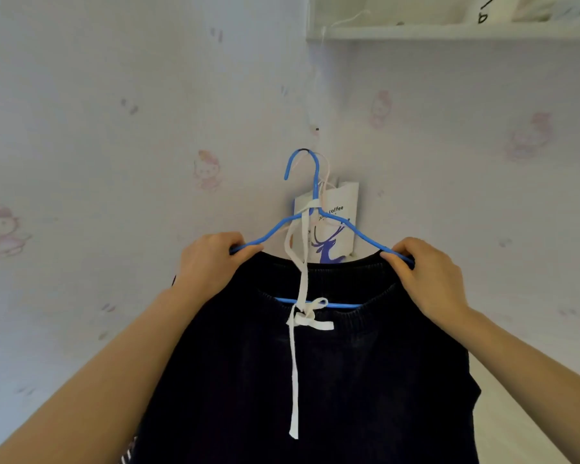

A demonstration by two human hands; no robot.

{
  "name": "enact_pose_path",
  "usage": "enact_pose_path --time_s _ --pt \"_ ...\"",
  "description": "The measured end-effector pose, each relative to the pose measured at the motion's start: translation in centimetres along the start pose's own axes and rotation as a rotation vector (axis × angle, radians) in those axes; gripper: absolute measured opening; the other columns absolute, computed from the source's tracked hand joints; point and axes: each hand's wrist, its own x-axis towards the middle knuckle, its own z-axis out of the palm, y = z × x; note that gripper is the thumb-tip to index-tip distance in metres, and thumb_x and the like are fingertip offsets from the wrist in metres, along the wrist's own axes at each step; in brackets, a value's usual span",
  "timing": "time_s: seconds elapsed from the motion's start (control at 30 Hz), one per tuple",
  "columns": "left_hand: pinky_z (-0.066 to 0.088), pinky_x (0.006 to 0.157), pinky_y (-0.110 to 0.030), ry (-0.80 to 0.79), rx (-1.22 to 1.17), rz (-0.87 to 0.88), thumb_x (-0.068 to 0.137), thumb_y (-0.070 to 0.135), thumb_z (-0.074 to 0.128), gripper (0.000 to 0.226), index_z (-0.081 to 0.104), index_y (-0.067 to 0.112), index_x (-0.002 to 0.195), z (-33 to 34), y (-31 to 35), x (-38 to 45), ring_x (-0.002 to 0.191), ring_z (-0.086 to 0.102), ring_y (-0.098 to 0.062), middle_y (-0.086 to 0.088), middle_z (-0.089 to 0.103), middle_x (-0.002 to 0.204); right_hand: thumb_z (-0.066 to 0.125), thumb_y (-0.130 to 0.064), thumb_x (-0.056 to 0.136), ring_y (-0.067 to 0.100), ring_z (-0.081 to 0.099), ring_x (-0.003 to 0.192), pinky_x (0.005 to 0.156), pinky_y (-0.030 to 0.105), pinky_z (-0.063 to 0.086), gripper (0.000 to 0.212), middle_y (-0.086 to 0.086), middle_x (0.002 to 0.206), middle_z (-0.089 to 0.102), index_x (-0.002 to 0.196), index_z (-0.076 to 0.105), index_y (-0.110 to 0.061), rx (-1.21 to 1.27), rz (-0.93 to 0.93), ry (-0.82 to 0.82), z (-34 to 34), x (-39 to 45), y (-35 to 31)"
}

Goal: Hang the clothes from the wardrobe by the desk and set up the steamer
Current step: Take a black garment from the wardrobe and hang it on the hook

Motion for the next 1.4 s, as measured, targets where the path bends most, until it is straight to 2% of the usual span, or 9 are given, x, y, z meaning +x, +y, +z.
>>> enact_pose_path --time_s 0.17,0.27,0.4,0.5,0.6,0.7,0.93,1.17,1.4 --pt "0.050 0.072 -0.034 -0.211 -0.006 -0.227 0.077 0.076 0.049 0.046 0.064 0.034 0.085 6.5 -5.4 0.4 0.079 0.060 -0.014 0.014 0.064 0.081 0.054 -0.045 0.091 0.012 0.054 0.069 0.055 0.022 0.032 0.018 -0.010 0.075 0.059 0.084 0.055 -0.029 -0.005 0.000 -0.122 7.5 1.4 3.6" --pt "0.053 0.079 -0.038 -0.310 -0.198 -0.403 0.074 0.081 0.046 0.053 0.067 0.035 0.090 9.4 -9.7 -0.8 0.085 0.063 -0.015 0.010 0.068 0.088 0.054 -0.045 0.091 0.012 0.054 0.069 0.055 0.017 0.031 0.017 -0.010 0.075 0.058 0.084 0.055 -0.029 -0.014 0.009 -0.189 11.1 1.7 5.3" --pt "0.048 0.079 -0.031 -0.455 -0.377 -0.447 0.090 0.058 0.049 0.040 0.069 0.024 0.098 13.4 -13.7 -2.4 0.094 0.064 -0.017 0.004 0.070 0.093 0.053 -0.045 0.091 0.013 0.052 0.071 0.056 0.030 0.037 0.016 -0.011 0.077 0.056 0.082 0.052 -0.032 -0.036 0.012 -0.252 15.2 1.9 7.3" --pt "0.045 0.092 -0.031 -0.383 -0.619 -0.598 0.097 0.044 0.047 0.032 0.070 0.023 0.100 15.6 -14.9 -4.0 0.103 0.062 -0.013 0.006 0.070 0.104 0.055 -0.044 0.091 0.015 0.052 0.073 0.057 0.033 0.039 0.017 -0.009 0.078 0.056 0.083 0.054 -0.029 -0.050 0.020 -0.265 17.3 1.6 8.4" --pt "0.043 0.095 -0.031 -0.376 -0.739 -0.770 0.097 0.048 0.045 0.034 0.071 0.026 0.090 17.3 -15.9 -5.5 0.100 0.062 -0.009 0.012 0.069 0.099 0.058 -0.042 0.090 0.016 0.052 0.072 0.057 0.032 0.038 0.018 -0.008 0.078 0.058 0.084 0.056 -0.025 -0.046 0.039 -0.298 18.7 1.5 8.9" --pt "0.045 0.101 -0.039 -0.448 -0.906 -0.838 0.093 0.048 0.055 0.039 0.071 0.017 0.110 18.1 -16.4 -5.8 0.105 0.067 -0.020 -0.001 0.073 0.109 0.060 -0.039 0.090 0.016 0.051 0.068 0.057 0.031 0.036 0.015 -0.009 0.077 0.058 0.085 0.056 -0.025 -0.034 0.095 -0.335 20.0 1.5 9.4" --pt "0.054 0.089 -0.047 -0.382 -0.939 -0.938 0.085 0.033 0.071 0.028 0.073 0.009 0.099 18.7 -15.9 -4.3 0.088 0.071 -0.032 -0.016 0.074 0.096 0.061 -0.037 0.090 0.021 0.055 0.073 0.060 0.032 0.040 0.010 -0.009 0.080 0.060 0.089 0.058 -0.027 -0.028 0.156 -0.371 22.0 1.6 9.9" --pt "0.055 0.059 -0.027 -0.062 -0.845 -0.868 0.084 0.025 0.073 0.011 0.072 0.014 0.088 17.0 -13.1 -1.6 0.063 0.070 -0.016 0.003 0.074 0.070 0.067 -0.030 0.086 0.026 0.062 0.086 0.073 0.040 0.051 0.014 0.000 0.089 0.068 0.095 0.073 -0.021 0.044 0.081 -0.246 20.9 4.6 9.4" --pt "0.057 0.065 -0.032 -0.034 -0.879 -0.925 0.084 0.023 0.073 0.018 0.070 0.008 0.093 18.0 -12.9 2.9 0.067 0.066 -0.024 -0.011 0.070 0.080 0.066 -0.033 0.087 0.026 0.062 0.091 0.079 0.039 0.050 0.020 0.002 0.097 0.070 0.101 0.074 -0.021 0.013 0.053 -0.266 21.5 10.2 9.3"
